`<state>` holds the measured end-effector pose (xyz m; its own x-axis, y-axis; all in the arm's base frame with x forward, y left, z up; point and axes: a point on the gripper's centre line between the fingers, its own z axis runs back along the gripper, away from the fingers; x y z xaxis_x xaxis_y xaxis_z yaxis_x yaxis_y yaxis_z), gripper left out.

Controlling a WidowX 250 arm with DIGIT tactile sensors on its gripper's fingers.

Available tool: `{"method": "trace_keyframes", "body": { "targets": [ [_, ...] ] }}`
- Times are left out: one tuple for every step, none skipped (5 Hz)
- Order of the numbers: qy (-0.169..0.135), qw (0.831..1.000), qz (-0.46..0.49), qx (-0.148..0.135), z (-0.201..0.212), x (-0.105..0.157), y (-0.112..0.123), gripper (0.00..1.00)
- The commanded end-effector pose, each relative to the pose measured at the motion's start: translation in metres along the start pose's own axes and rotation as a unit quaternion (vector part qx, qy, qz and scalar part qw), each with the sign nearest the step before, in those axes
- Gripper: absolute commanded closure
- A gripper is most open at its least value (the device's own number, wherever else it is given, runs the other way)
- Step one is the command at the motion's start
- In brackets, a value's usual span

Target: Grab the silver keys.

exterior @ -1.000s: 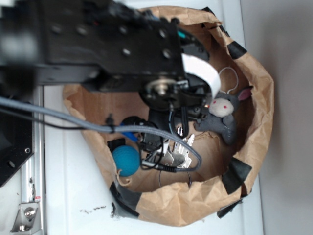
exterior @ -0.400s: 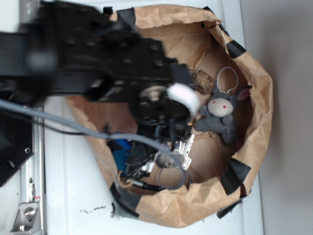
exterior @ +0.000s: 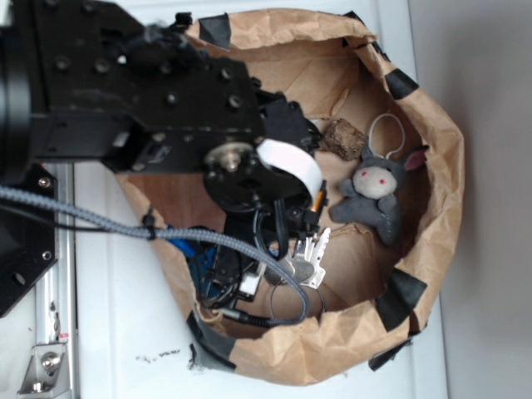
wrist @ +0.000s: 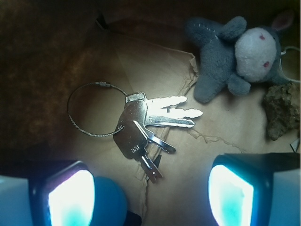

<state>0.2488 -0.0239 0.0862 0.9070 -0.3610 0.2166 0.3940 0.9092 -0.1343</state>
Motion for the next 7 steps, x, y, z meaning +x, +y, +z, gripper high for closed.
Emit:
{"method": "trace_keyframes", "body": {
  "targets": [
    [0.014, 1.0, -0.006, -0.013, -0.009, 0.016, 0.001, 0.0],
    [0.014, 1.0, -0.014, 0.002, -0.022, 0.03, 0.004, 0.0],
    [0.01, 0.999, -0.031, -0.01, -0.022, 0.034, 0.001, 0.0],
    [0.006, 0.993, -0.102, -0.053, -0.011, 0.021, -0.019, 0.0],
    [-0.005, 0.988, -0.154, -0.032, -0.015, 0.013, -0.033, 0.0],
    [-0.01, 0.983, -0.182, -0.036, -0.022, 0.009, -0.036, 0.0],
    [0.005, 0.98, -0.197, -0.023, -0.039, 0.009, -0.039, 0.0]
  ]
}}
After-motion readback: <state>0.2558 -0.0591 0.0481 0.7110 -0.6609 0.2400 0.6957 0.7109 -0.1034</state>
